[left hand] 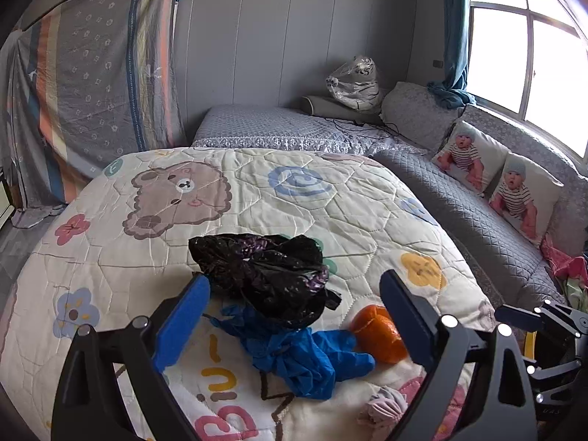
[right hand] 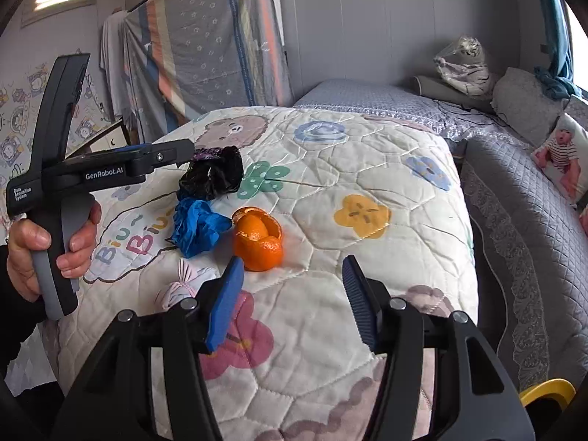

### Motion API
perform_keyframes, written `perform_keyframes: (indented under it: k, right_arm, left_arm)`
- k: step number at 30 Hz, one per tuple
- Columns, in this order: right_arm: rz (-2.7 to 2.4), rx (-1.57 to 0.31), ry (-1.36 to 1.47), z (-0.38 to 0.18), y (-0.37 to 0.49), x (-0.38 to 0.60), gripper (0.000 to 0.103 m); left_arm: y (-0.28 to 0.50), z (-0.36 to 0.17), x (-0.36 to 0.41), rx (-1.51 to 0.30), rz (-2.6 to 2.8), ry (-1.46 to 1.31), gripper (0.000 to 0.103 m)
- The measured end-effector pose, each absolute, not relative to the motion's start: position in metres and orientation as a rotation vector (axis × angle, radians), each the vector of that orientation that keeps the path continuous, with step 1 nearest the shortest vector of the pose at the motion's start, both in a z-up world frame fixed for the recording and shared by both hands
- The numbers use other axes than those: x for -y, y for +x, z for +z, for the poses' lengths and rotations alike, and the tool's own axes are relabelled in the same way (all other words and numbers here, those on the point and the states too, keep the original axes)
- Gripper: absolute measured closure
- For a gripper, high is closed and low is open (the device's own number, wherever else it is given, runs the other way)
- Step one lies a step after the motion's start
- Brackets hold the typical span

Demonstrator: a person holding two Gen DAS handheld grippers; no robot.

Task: Collect trash
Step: 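Move both open tools back over the black bag and blue glove, then grasp the black plastic bag with the left tool while the right tool grasps the orange peel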

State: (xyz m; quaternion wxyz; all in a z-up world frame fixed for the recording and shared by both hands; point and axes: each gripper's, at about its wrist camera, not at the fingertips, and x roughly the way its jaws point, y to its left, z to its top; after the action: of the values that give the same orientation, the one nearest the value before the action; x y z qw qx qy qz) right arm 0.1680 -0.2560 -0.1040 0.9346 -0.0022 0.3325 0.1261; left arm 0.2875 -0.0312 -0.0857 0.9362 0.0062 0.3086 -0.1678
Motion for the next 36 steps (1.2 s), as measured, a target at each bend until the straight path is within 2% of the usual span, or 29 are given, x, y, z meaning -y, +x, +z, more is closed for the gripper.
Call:
perform_keyframes:
  k: [13, 18, 23, 29, 31, 33, 36]
  right_arm:
    - [0.313, -0.808, -0.068, -0.134, 0.223, 0.224, 0.050]
    - [0.325, -0.851, -0.062, -0.141, 0.237, 0.221, 0.050]
    - [0.361, -0.883, -0.050, -0.142, 0.247, 0.215, 0.050]
    - [0.373, -0.924, -0.047, -0.148, 0.261, 0.207, 0.053]
    - [0.371, -0.932, -0.041, -0.149, 0.265, 0.206, 0.058]
    - [0.378, -0.932, -0.034, -0.148, 0.267, 0.205, 0.060]
    - [0.382, -0.932, -0.017, -0.146, 0.268, 0.205, 0.065]
  left_arm:
    - [0.324, -0.110, 0.027, -0.730, -0.313, 0.001, 0.013]
    - [0.334, -0.113, 0.028, -0.752, -0.312, 0.003, 0.023]
    - [0.345, -0.111, 0.022, -0.775, -0.314, -0.041, 0.025]
    - [0.362, -0.115, 0.015, -0.818, -0.309, -0.073, 0.039]
    - [0.368, -0.119, 0.012, -0.842, -0.298, -0.079, 0.047]
    - [0.373, -0.121, 0.006, -0.857, -0.297, -0.104, 0.060]
    - [0.381, -0.126, -0.003, -0.876, -0.278, -0.126, 0.069]
